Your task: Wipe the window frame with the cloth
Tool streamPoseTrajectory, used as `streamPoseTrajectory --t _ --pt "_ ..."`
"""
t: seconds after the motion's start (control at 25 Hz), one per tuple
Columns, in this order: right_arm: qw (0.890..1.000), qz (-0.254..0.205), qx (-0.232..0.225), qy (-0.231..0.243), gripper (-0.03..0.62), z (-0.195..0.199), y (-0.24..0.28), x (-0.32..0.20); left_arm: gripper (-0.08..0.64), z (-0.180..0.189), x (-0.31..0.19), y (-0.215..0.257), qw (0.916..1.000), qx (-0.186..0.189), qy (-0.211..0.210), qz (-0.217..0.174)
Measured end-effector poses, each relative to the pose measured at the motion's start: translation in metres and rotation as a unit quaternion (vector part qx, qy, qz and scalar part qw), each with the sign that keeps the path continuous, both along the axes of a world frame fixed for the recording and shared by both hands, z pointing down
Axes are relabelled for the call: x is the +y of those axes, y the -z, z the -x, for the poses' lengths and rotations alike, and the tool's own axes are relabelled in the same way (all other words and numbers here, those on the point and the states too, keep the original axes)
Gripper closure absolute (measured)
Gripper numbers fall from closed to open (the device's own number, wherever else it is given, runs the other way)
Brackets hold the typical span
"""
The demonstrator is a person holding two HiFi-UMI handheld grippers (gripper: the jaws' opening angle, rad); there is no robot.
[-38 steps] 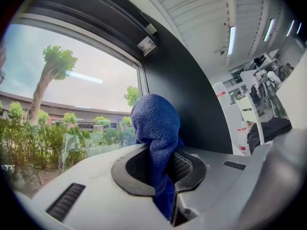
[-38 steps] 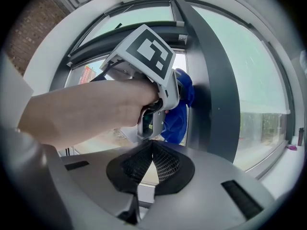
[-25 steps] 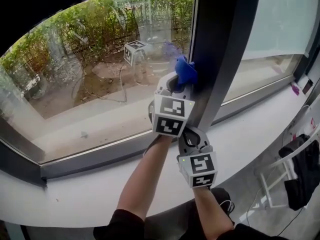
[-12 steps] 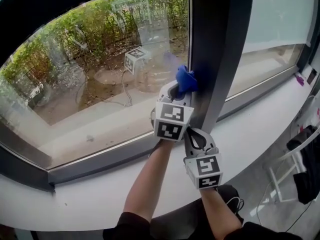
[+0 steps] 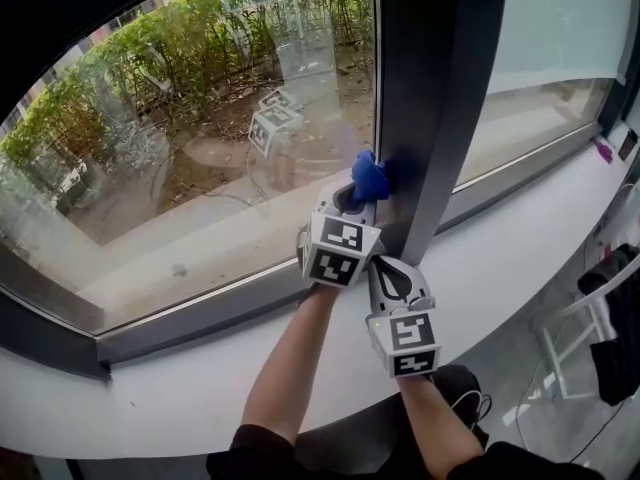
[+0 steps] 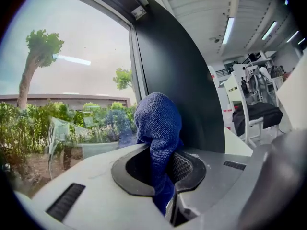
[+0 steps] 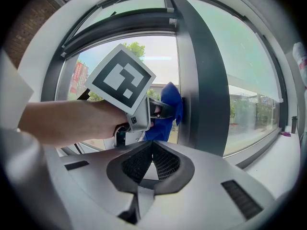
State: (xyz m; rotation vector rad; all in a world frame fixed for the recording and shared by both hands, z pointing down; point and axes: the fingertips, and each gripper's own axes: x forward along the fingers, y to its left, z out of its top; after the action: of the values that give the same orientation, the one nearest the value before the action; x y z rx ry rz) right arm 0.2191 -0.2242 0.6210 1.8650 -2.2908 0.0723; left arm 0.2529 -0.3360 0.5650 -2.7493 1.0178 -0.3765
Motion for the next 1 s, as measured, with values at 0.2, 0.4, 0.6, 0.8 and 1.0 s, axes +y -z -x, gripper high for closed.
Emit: streamPoseTrajectory --t 0.2,0.4,0.6,0.8,1.0 --pt "0.999 0.02 -0.027 0.01 0.586 0.004 -0.014 0.012 0.508 -0.002 0.0 -0.028 0.998 -0.062 -0.006 0.007" --pt "0.999 0.031 -0.01 0.02 0.586 0.012 -0.029 0.018 0.508 -0.005 0.001 -0.051 0.9946 -0.103 -0.012 0.005" --pt "0.999 0.028 -0.003 0.015 0.586 0.01 -0.031 0.015 0.508 -0.002 0.002 -0.068 0.9885 -0.15 -0.016 -0.012" --pt "1.0 0.027 -0.005 0.01 0.586 0.004 -0.035 0.017 0.508 -0.005 0.001 -0.08 0.9755 -0.216 -0.001 -0.042" --pt "0.999 0.038 0.001 0.008 0.586 0.003 -0.047 0.02 0.508 -0.005 0.0 -0.087 0.9544 -0.286 0.022 -0.084"
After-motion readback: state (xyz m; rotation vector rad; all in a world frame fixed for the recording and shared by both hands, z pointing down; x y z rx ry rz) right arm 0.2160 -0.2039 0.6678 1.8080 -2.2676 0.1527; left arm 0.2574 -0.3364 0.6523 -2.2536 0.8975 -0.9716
